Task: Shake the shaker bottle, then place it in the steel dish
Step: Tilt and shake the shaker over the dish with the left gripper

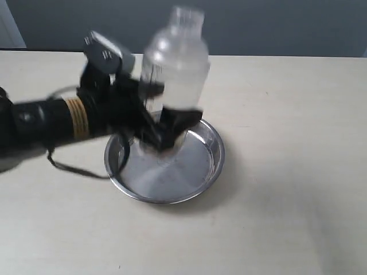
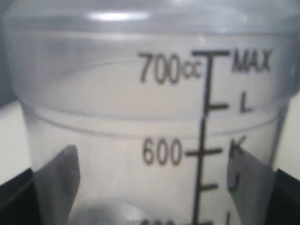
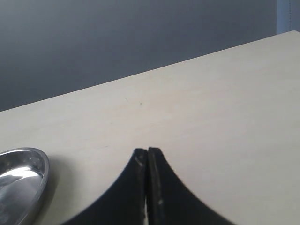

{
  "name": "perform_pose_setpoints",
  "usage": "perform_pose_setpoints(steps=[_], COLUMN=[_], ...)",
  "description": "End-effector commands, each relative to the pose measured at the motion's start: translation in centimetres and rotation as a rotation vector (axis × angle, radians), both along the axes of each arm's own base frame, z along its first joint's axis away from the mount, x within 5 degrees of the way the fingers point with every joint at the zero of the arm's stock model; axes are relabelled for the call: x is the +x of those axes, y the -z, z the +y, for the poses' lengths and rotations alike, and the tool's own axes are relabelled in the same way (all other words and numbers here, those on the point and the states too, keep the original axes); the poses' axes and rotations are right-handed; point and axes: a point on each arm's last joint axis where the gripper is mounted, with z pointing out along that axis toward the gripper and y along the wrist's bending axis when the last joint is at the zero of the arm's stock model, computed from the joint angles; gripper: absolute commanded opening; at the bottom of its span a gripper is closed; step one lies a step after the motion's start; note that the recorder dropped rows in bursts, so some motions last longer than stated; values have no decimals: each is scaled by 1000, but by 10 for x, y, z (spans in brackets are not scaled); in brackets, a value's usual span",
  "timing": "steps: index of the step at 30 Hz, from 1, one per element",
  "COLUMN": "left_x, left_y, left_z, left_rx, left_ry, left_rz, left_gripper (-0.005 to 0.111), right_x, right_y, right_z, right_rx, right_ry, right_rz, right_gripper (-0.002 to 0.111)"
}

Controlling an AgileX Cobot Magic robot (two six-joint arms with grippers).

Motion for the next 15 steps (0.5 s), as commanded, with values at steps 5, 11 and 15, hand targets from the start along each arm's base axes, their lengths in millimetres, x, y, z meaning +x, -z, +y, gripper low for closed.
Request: perform_pose_setpoints(steps=[5,11,15], left_x=[9,5,-5], left_y=[33,37,-34], left_z=[0,-12,-5], left_rx=[37,-91,-142], left_ry=[-85,47,46], left_rz=[127,73,-172], left_gripper=[0,0,0], right_x=[0,0,0], right_y=[-1,-1,-1], right_z=[-1,-1,-1], right_rx=[-5,-5,-5], right_ry=[7,7,7], right_rz=[-14,-14,-14], right_gripper=[-1,-1,-1])
